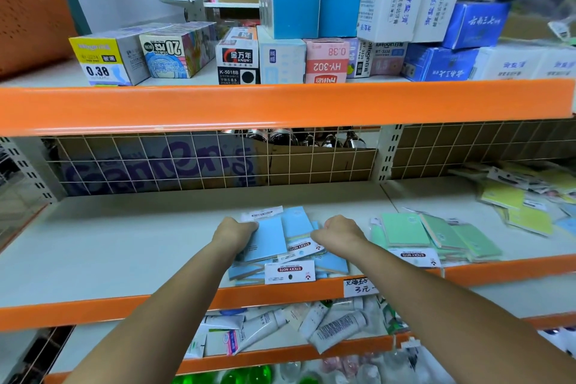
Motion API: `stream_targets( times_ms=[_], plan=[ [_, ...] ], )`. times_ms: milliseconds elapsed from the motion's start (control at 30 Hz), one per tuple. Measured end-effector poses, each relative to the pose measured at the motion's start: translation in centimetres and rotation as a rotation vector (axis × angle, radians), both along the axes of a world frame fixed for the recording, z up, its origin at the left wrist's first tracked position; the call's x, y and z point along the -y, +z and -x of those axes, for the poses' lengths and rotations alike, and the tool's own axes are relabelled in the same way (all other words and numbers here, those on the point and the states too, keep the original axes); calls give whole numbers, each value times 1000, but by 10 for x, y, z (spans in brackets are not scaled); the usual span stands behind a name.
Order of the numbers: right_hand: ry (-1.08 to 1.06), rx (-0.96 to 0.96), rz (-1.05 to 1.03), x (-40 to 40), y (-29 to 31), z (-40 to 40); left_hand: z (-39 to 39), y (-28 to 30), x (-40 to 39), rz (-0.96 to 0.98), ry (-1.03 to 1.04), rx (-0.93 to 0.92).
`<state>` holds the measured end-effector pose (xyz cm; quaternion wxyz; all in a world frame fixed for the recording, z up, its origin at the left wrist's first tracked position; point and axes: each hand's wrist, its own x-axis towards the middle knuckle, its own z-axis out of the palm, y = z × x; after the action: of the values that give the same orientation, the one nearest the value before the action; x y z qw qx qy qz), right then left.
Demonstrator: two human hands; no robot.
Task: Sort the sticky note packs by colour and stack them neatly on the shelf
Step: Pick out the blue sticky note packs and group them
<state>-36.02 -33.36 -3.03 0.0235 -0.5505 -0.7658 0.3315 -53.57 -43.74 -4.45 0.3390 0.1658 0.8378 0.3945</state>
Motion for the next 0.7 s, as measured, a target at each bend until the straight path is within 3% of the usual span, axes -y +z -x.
stream_targets(
  times_ms=[267,433,700],
  plan=[
    [72,167,-44,-3,-1,-7,10,-2,-3,168,-36,-136],
    [57,131,-100,-2,-2,-6,11,-1,-3,198,-64,-169],
    [36,44,-86,-1,2,-5,7,13,-15,181,-64,-439]
  ],
)
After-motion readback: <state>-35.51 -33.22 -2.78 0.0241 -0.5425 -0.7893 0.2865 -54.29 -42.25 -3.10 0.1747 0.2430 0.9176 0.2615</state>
